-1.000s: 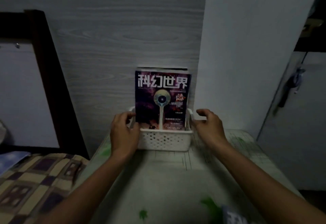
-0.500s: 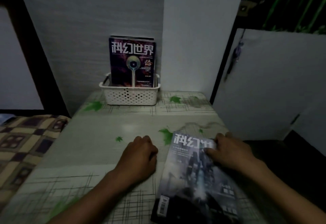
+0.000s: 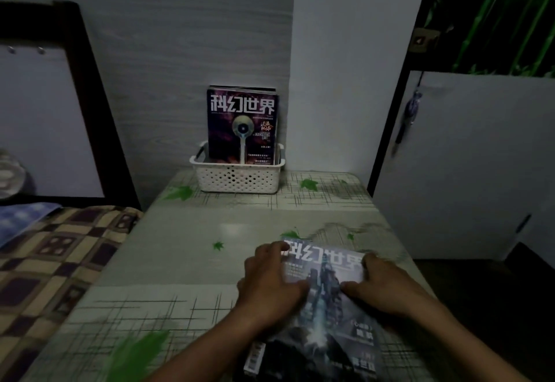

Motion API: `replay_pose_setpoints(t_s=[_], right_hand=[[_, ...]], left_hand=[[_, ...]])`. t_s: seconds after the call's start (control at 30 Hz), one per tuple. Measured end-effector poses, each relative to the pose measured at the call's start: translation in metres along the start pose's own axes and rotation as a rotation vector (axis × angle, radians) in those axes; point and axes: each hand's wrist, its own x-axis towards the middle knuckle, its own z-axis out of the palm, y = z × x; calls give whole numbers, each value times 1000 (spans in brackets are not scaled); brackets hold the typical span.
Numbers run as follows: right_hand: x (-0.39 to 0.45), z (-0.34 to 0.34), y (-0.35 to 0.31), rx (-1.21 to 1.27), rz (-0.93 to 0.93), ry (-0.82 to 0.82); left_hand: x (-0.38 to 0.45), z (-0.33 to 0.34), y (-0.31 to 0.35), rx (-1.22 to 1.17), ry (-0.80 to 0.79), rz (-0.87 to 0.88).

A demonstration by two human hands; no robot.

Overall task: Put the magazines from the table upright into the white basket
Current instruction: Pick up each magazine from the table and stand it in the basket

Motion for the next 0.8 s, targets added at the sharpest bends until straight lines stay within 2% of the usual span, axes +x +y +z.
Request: replay_pose_setpoints(t_s=[0.1,0.2,0.27,0.33,0.4,0.47,0.63,0.67,0.73,0.8], right_hand=[[-2,5,-10,-106,-2,-93],[-3,8,-19,-154,-9,-98],[-3,5,-18,-126,-8,-99],[-2,4,-15,-122,-5,-104],[-4,7,-14,-128,2,-101],[-7,8,-14,-115,-26,-69],[-2,5,-18,93,-94,207],[1,3,-23,236,-123,195],[9,-2,-40,639,-197,72],[18,-9,-60,847,-258,27]], left_hand=[[5,-12,0,-245,62,-114],[18,-27,3,-539,92,-331],[24,-36,-3,-775,35,-439],[18,-36,-8,-812,-117,-457],[9,-23,-10,-674,-197,-380],[3,-13,-10,-610,-122,-260],[12,-34,-17,-684,66,-18],[16,-42,-19,-721,84,29],[24,-60,-21,-789,127,118],[37,-75,-26,-762,219,164]])
